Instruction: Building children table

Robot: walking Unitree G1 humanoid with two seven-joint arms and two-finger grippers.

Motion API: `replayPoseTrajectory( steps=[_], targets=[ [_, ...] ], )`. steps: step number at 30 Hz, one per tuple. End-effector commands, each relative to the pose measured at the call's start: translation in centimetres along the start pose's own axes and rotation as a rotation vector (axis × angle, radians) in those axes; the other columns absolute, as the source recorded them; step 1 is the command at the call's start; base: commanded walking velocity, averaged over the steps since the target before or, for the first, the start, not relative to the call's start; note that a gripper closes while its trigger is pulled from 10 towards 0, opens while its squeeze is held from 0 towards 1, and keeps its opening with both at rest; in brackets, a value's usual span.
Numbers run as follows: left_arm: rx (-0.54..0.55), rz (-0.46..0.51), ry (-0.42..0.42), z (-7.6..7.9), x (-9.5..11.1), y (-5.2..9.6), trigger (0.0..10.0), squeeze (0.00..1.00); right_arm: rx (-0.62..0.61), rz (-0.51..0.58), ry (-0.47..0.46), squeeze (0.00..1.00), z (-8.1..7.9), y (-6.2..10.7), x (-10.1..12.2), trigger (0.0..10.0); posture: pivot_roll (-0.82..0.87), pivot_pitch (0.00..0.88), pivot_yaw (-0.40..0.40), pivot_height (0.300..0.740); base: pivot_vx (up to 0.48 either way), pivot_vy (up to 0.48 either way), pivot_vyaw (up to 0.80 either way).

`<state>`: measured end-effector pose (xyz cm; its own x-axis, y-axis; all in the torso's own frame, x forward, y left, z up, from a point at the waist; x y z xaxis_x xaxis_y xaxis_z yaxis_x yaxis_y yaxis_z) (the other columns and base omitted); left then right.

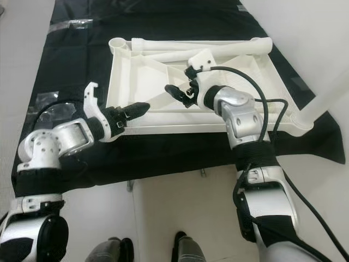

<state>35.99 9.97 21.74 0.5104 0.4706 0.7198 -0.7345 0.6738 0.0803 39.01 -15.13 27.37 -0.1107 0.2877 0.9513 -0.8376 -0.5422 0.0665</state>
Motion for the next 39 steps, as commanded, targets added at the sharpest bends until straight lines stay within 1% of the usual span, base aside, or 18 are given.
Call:
replayPoseTrajectory(
  steps=[1, 2, 4, 5, 7, 8, 11, 12, 14, 15, 17, 19, 21, 25, 28, 31, 37, 39],
  targets=[
    [-0.03, -0.087, 0.017, 0.2, -1.2, -0.7, 10.0, 0.0, 0.014, -0.011, -0.017, 0.0, -0.5, 0.1, -0.4, 10.0, -0.04, 0.242, -0.016, 0.74, 0.0, 0.0, 0.0],
    [-0.03, -0.087, 0.017, 0.2, -1.2, -0.7, 10.0, 0.0, 0.014, -0.011, -0.017, 0.0, -0.5, 0.1, -0.4, 10.0, -0.04, 0.242, -0.016, 0.74, 0.0, 0.0, 0.0],
    [-0.068, -0.128, 0.026, 0.6, -1.3, -1.2, 10.0, 0.0, 0.091, 0.009, -0.014, 0.0, -1.4, 0.6, -0.3, 10.0, -0.04, 0.243, -0.013, 0.74, 0.0, 0.0, 0.0],
    [-0.068, -0.128, 0.026, 0.6, -1.3, -1.2, 10.0, 0.0, 0.091, 0.009, -0.014, 0.0, -1.4, 0.6, -0.3, 10.0, -0.04, 0.243, -0.013, 0.74, 0.0, 0.0, 0.0],
    [-0.088, -0.142, 0.025, 0.7, -1.3, -1.3, 10.0, 0.0, 0.189, 0.036, -0.02, 0.0, -2.2, 1.5, 0.0, 10.0, -0.04, 0.245, -0.011, 0.74, 0.0, 0.0, 0.0],
    [-0.088, -0.142, 0.025, 0.7, -1.3, -1.3, 10.0, 0.0, 0.189, 0.036, -0.02, 0.0, -2.2, 1.5, 0.0, 10.0, -0.04, 0.245, -0.011, 0.74, 0.0, 0.0, 0.0],
    [-0.107, -0.164, 0.023, 0.4, -1.6, -1.4, 10.0, 0.0, 0.379, 0.054, 0.016, 0.0, -3.6, 3.7, 0.2, 10.0, -0.05, 0.245, -0.008, 0.74, 0.0, 0.0, 0.0],
    [-0.107, -0.164, 0.023, 0.4, -1.6, -1.4, 10.0, 0.0, 0.379, 0.054, 0.016, 0.0, -3.6, 3.7, 0.2, 10.0, -0.05, 0.245, -0.008, 0.74, 0.0, 0.0, 0.0],
    [-0.136, -0.179, 0.019, 0.2, -1.9, -1.2, 10.0, 0.0, 0.464, 0.059, 0.029, 0.0, -4.5, 4.9, 0.4, 10.0, -0.06, 0.245, -0.006, 0.74, 0.0, 0.0, 0.0],
    [-0.175, -0.176, 0.013, 0.6, -1.9, -1.1, 10.0, 0.0, 0.483, 0.06, 0.028, 0.0, -4.7, 5.2, 0.4, 10.0, -0.06, 0.246, -0.005, 0.74, 0.0, 0.0, 0.0],
    [-0.201, -0.173, 0.008, 0.8, -1.8, -1.0, 10.0, 0.0, 0.491, 0.061, 0.026, 0.0, -4.8, 5.4, 0.4, 10.0, -0.06, 0.246, -0.005, 0.74, 0.0, 0.0, 0.0],
    [-0.279, -0.144, -0.008, 1.7, -1.2, -0.5, 10.0, 0.0, 0.504, 0.06, 0.023, 0.0, -4.9, 5.7, 0.2, 10.0, -0.06, 0.247, -0.005, 0.74, 0.0, 0.0, 0.0],
    [-0.303, -0.135, -0.014, 2.0, -1.0, -0.4, 10.0, 0.0, 0.508, 0.06, 0.022, 0.0, -4.9, 5.9, 0.2, 10.0, -0.06, 0.247, -0.005, 0.74, 0.0, 0.0, 0.0],
    [-0.35, -0.096, -0.01, 2.5, -0.1, 0.2, 10.0, 0.0, 0.51, 0.043, 0.015, 0.0, -4.5, 6.5, -0.1, 10.0, -0.05, 0.25, -0.004, 0.74, 0.0, 0.0, 0.0],
    [-0.423, -0.051, -0.044, 3.4, 1.0, 1.0, 10.0, 0.0, 0.501, -0.003, 0.029, 0.0, -3.8, 7.3, -0.8, 10.0, -0.05, 0.25, -0.004, 0.74, 0.0, 0.0, 0.0],
    [-0.455, -0.026, -0.057, 3.7, 1.5, 1.4, 10.0, 0.0, 0.492, -0.032, 0.039, 0.0, -3.5, 7.8, -1.1, 10.0, -0.05, 0.249, -0.004, 0.74, 0.0, 0.0, 0.0],
    [-0.463, -0.039, -0.077, 3.9, 1.5, 1.7, 10.0, 0.0, 0.465, -0.07, 0.085, 0.0, -2.9, 8.3, -1.3, 10.0, -0.05, 0.246, -0.001, 0.74, 0.0, 0.0, 0.0],
    [-0.458, -0.042, -0.076, 3.9, 1.3, 1.6, 10.0, 0.0, 0.375, -0.124, 0.177, 0.0, -2.1, 7.6, -1.9, 10.0, -0.05, 0.245, 0.001, 0.74, 0.0, 0.0, 0.0]
  ],
)
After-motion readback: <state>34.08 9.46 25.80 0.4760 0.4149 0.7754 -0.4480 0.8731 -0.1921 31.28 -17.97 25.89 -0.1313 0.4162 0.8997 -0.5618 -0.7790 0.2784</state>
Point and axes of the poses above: a point about 5 cm out from each wrist's last joint towards the gripper, its own y axis pointing back from the gripper into the wrist, its own x axis along the axis of the wrist's last joint, z = x × y, the point moved 1 cm from there along -y, pointing out of the wrist towards the gripper
